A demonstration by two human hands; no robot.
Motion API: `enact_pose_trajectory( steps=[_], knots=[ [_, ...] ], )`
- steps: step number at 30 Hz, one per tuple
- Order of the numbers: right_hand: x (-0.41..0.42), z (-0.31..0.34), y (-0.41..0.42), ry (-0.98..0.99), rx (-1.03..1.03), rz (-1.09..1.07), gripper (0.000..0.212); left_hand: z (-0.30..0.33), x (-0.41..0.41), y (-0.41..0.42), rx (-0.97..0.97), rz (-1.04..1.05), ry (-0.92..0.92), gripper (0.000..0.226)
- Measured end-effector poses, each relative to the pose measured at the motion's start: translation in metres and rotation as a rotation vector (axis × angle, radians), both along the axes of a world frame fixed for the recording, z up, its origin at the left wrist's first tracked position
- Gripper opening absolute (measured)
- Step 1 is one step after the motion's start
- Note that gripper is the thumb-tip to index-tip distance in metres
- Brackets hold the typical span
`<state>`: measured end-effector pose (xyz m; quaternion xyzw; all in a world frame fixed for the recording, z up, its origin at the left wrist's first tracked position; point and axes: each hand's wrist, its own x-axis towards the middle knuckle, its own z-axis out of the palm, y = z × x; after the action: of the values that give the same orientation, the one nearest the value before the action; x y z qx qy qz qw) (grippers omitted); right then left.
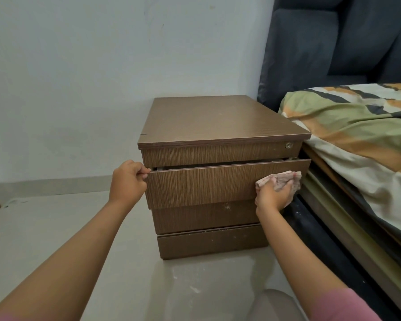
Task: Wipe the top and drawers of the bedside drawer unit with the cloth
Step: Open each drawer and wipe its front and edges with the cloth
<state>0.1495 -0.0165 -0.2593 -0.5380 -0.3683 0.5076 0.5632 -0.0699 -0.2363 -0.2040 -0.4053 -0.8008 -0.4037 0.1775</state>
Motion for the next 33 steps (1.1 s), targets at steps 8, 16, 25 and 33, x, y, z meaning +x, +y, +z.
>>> enact_pose_trajectory(
  steps=[8,16,25,33],
  knots=[
    [-0.019,-0.006,0.009,-0.032,0.118,0.084,0.069,-0.007,-0.009,0.015,0.087,0.02,0.017,0.016],
    [-0.029,-0.009,0.017,-0.061,0.138,0.078,0.069,-0.019,-0.014,0.028,0.12,0.061,0.079,0.015],
    [-0.033,-0.013,0.022,-0.057,0.157,0.052,0.07,-0.024,-0.012,0.032,0.192,0.078,0.064,0.014],
    [-0.039,-0.01,0.021,-0.062,0.155,0.003,0.068,-0.105,0.026,0.009,0.159,0.139,-0.258,0.057]
  ],
)
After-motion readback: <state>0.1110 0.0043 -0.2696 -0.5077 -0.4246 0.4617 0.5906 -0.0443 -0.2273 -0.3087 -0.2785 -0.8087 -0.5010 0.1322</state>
